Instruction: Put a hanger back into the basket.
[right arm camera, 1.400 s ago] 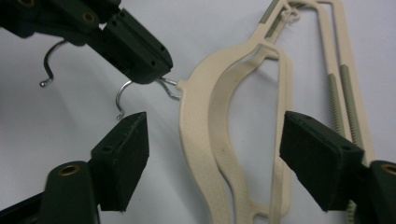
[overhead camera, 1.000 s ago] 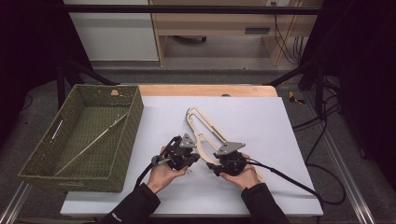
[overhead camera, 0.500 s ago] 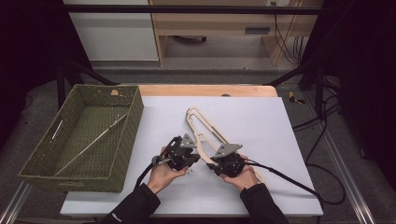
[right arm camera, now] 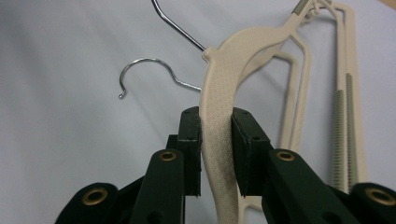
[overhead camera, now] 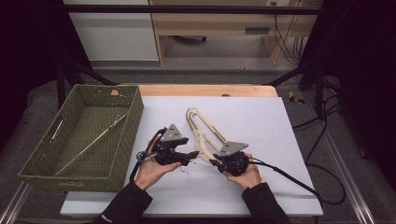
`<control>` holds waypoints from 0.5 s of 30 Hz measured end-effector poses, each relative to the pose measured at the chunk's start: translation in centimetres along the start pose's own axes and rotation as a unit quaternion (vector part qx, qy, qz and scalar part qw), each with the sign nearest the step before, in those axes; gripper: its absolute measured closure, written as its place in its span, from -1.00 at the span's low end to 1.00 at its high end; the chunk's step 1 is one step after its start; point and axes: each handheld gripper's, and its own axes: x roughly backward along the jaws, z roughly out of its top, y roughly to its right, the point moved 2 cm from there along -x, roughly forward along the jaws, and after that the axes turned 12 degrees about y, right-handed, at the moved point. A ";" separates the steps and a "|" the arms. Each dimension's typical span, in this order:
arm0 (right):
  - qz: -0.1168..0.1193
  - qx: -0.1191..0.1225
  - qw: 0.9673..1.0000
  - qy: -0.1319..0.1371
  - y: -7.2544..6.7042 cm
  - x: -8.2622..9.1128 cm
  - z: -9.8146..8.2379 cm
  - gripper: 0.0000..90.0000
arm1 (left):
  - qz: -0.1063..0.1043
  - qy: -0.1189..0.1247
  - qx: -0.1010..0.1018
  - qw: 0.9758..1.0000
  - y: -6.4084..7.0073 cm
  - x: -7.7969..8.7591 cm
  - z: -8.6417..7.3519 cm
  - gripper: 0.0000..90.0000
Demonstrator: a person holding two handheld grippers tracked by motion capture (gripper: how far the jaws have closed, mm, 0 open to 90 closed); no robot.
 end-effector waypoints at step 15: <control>-0.039 -0.014 0.999 0.029 2.1 3.3 0.7 0.75 | 0.030 0.048 0.010 0.998 -1.7 4.0 0.1 -0.84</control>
